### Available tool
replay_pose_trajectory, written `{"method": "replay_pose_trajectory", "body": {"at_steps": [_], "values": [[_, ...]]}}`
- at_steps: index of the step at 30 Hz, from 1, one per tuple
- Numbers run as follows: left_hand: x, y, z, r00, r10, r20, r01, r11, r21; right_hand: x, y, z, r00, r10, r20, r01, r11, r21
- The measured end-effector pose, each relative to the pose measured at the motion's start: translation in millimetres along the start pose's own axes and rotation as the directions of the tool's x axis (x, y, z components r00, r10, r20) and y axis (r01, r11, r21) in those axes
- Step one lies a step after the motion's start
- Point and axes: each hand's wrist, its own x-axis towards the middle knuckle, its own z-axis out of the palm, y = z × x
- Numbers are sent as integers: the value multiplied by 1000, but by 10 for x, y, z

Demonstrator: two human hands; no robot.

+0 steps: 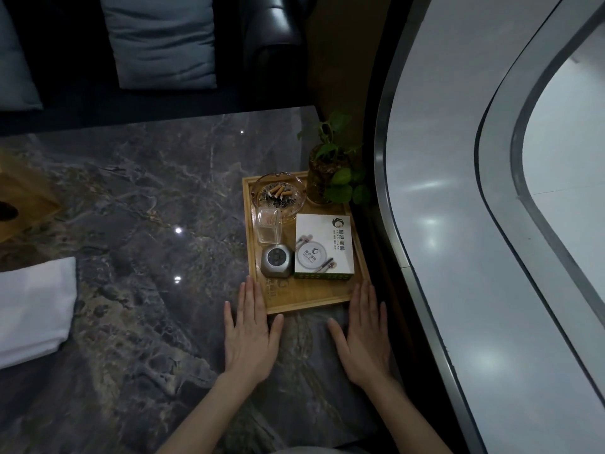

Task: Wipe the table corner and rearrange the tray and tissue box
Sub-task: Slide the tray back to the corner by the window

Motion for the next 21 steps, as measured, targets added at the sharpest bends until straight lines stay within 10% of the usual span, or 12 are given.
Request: {"method": "replay_pose_trajectory", "body": {"at_steps": [21], "values": [[396, 100, -139, 988, -45, 145, 52, 998, -46, 368, -54, -143, 999, -18, 42, 20, 999, -35]]}}
